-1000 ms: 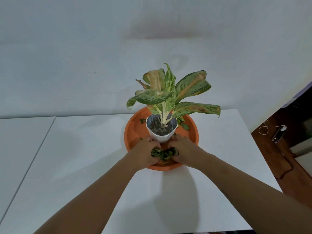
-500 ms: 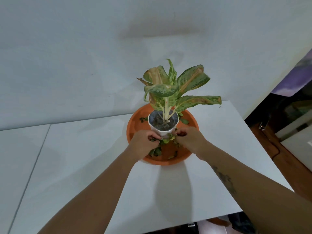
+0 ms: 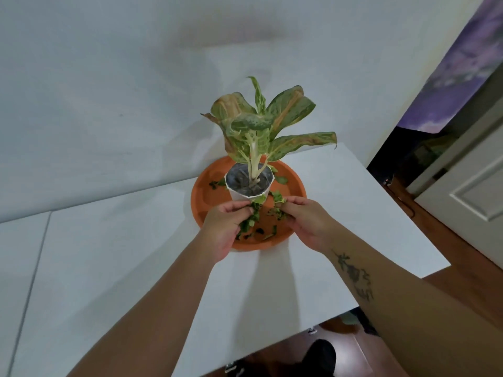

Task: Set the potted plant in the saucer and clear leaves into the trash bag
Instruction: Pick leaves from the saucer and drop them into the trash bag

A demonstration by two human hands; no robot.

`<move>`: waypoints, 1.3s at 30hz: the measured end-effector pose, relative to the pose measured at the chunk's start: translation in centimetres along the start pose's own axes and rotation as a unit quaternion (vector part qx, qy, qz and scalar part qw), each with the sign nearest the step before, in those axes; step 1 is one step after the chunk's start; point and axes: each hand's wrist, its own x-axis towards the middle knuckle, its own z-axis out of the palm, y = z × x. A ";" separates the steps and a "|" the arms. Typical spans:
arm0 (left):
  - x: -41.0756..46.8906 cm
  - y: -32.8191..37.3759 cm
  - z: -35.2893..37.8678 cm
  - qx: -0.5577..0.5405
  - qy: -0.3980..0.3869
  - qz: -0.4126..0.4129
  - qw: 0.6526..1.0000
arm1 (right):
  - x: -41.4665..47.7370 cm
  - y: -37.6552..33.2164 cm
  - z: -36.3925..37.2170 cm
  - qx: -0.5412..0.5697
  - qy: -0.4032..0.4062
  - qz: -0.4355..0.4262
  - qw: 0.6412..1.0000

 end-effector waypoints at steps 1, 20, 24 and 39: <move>-0.1 -0.1 0.1 -0.013 -0.003 -0.001 1.000 | -0.2 0.0 0.0 0.003 0.001 0.001 1.000; -3.5 -2.6 12.0 -0.100 0.047 0.023 0.994 | -2.0 -4.1 -11.8 0.058 -0.039 0.019 0.997; -4.2 -4.1 17.2 -0.109 0.059 0.031 0.992 | -2.5 -6.0 -17.2 0.050 -0.048 0.021 0.997; -1.7 -6.6 29.4 -0.087 0.008 -0.005 0.996 | -1.4 -9.3 -28.3 0.090 0.000 0.015 0.996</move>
